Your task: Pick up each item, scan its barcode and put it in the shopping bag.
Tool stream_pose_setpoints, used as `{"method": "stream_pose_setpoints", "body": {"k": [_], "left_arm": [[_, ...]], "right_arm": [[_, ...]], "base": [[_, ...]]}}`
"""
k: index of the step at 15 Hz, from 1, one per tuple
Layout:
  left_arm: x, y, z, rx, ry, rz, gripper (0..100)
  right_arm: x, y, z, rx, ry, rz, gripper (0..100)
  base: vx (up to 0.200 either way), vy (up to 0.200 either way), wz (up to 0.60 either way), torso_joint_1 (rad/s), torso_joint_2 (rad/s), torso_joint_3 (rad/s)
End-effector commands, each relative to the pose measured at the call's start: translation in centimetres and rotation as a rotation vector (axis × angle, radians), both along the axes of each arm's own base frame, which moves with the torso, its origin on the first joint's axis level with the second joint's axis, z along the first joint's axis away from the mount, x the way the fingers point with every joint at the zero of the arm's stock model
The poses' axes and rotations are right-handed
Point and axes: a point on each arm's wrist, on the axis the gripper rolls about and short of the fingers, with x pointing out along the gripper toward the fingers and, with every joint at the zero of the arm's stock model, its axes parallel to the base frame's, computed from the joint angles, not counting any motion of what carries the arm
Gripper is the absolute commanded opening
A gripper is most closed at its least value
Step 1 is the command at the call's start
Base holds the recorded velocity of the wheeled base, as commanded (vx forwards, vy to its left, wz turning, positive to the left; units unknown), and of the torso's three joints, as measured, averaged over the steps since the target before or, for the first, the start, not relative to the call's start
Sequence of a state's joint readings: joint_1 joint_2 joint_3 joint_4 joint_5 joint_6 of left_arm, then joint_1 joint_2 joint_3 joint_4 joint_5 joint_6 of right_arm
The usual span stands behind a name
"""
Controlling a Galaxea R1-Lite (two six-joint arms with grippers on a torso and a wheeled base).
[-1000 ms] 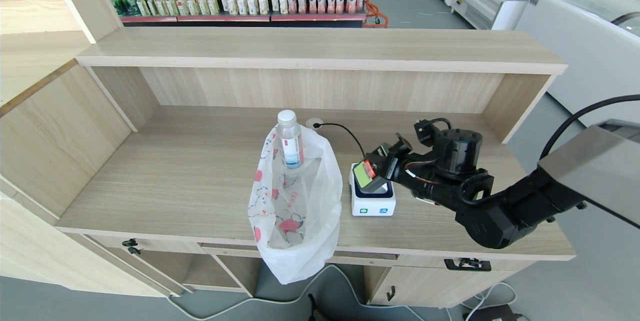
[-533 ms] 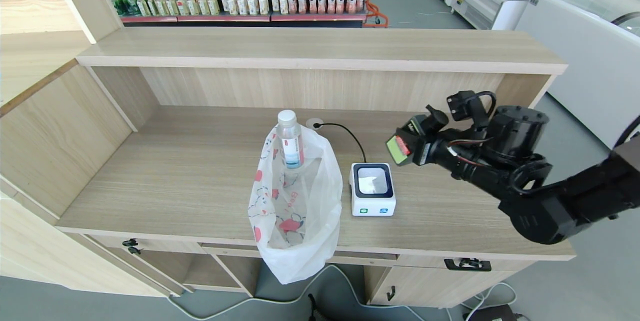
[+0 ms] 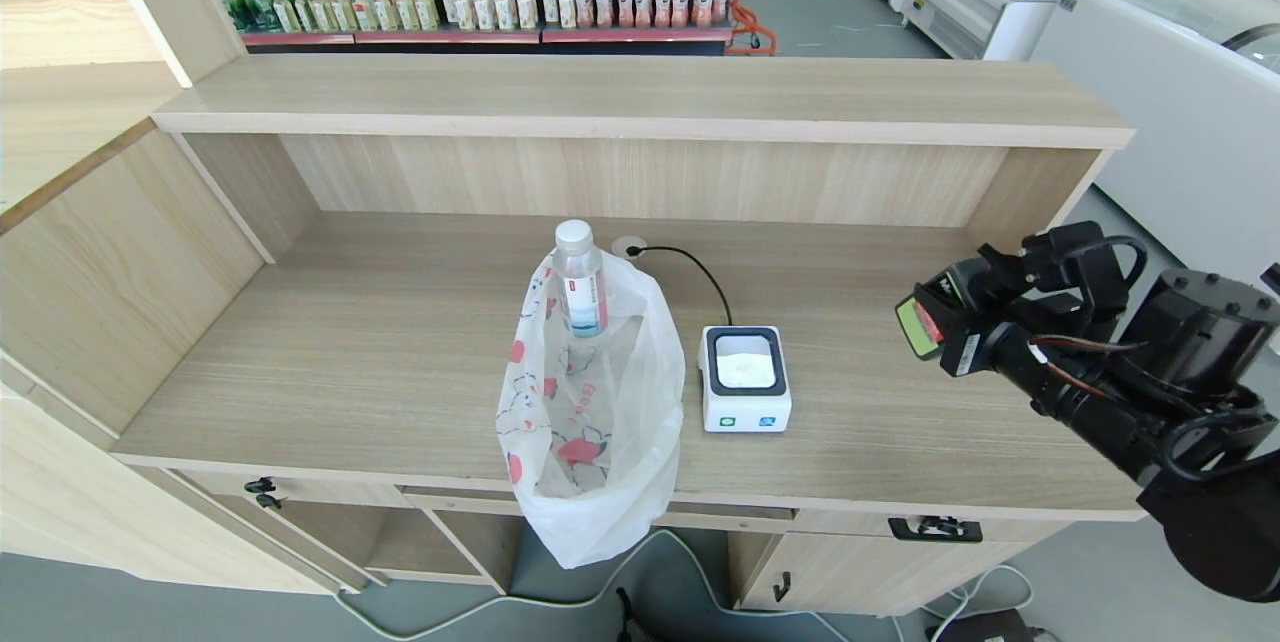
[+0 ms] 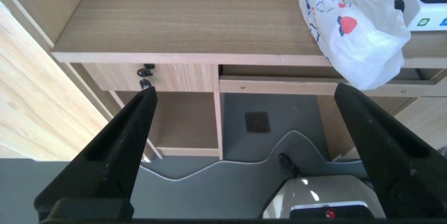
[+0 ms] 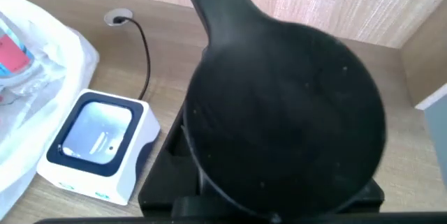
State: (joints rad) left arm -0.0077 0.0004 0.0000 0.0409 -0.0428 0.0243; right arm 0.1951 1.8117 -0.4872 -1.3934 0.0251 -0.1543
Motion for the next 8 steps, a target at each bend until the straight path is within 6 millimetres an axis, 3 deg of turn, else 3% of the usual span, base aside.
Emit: {"method": "stream_pose_setpoints", "body": {"k": [1,8], "left_arm": [[0.0,0.0,0.0,-0.001,0.0,0.0,100],[0.0,0.0,0.0,-0.001,-0.001,0.0,100]], "right_arm": [[-1.1,-0.3,-0.1,-0.003,0.01,-0.005,0],[-4.0,-1.3,0.0,-0.021,0.027,-0.025,0]], "base": [[0.0,0.0,0.0,0.0,0.0,0.0],[0.0,0.0,0.0,0.0,0.0,0.0]]}}
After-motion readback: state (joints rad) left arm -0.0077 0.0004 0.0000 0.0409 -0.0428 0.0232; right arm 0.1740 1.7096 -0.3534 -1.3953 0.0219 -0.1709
